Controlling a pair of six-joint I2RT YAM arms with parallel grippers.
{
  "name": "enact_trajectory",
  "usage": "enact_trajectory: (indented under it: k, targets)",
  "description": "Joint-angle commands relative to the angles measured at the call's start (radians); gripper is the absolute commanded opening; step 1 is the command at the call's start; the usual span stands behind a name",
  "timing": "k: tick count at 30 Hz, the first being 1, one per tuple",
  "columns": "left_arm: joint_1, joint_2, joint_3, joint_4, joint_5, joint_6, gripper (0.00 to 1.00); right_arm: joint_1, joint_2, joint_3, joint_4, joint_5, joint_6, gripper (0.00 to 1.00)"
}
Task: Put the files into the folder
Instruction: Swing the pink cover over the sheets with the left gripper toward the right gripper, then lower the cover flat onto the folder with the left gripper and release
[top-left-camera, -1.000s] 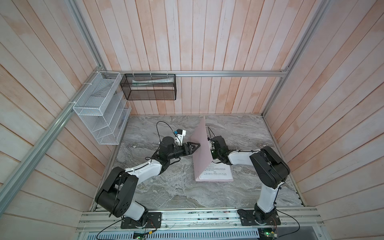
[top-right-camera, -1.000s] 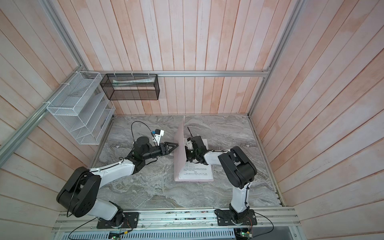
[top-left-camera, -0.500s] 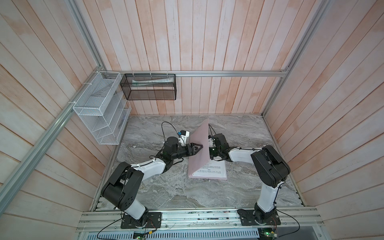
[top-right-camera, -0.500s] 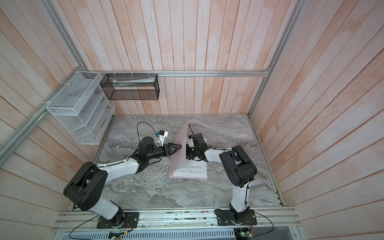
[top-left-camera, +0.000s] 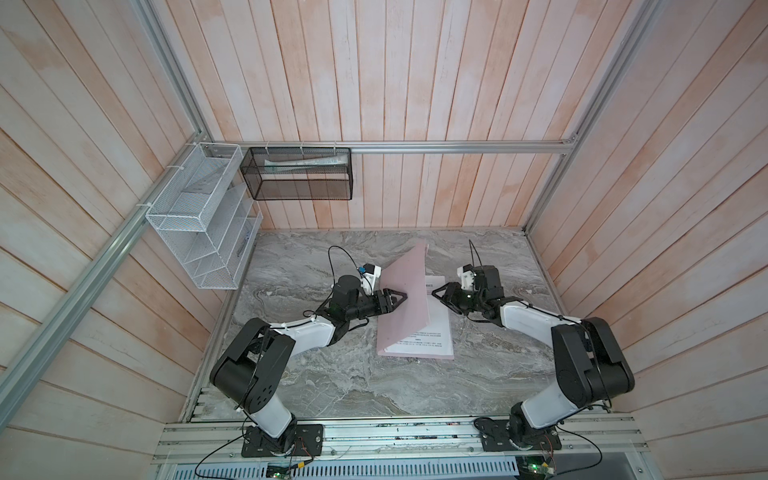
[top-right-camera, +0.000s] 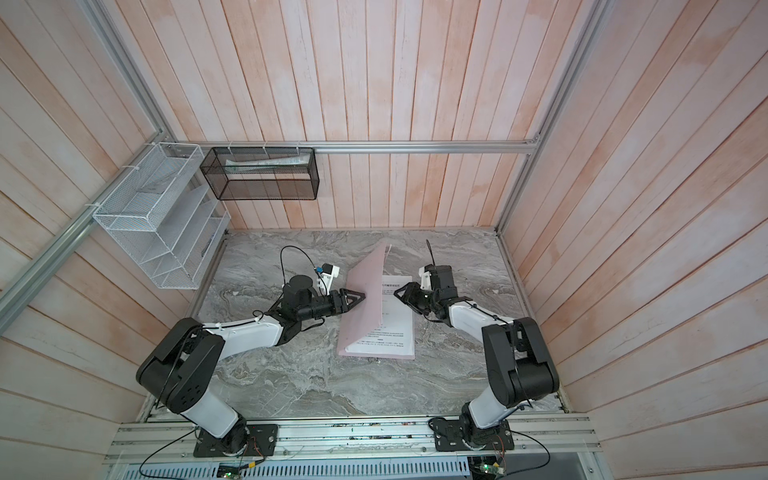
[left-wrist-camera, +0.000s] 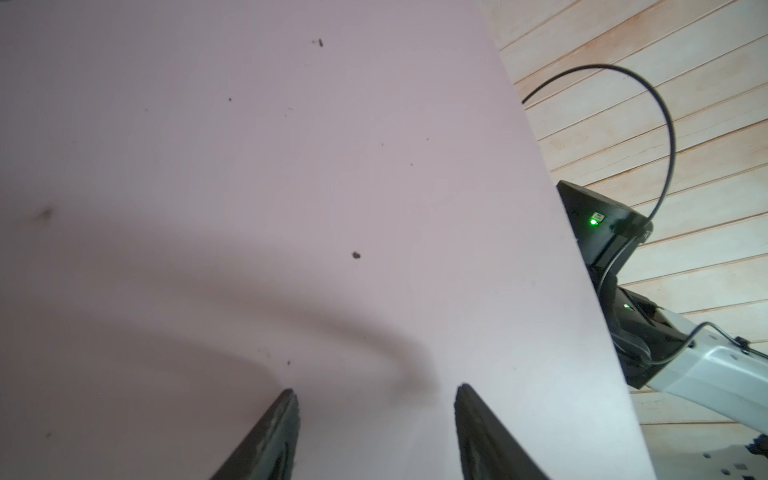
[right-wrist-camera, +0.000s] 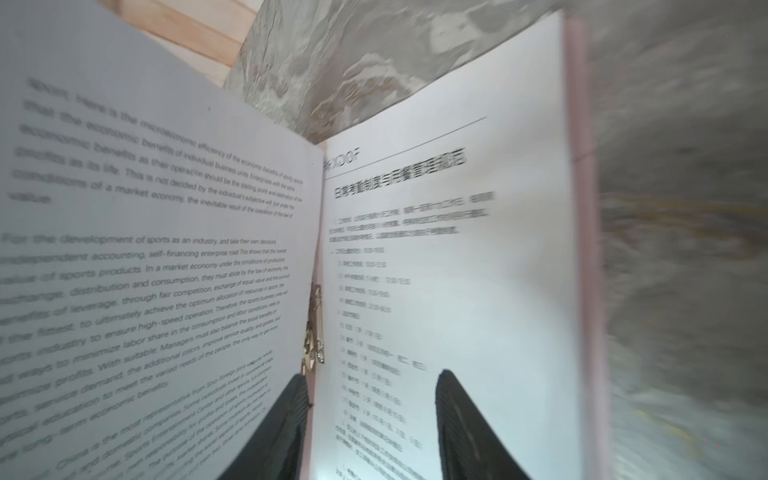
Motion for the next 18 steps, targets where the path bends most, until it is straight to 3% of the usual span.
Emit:
enact_trajectory:
  k: [1, 11, 18]
  targets:
    - [-0.011, 0.039, 0.041, 0.006, -0.016, 0.025, 0.62, -0.065, -0.048, -0.041, -0.072, 0.030, -0.055, 0.48]
    - [-0.055, 0.193, 0.081, 0.008, -0.042, 0.035, 0.62, -0.117, -0.047, -0.069, -0.026, -0.008, -0.070, 0.50]
    - [-0.085, 0.276, 0.101, 0.022, -0.052, 0.010, 0.62, -0.116, 0.003, -0.084, -0.001, 0.043, -0.081, 0.51]
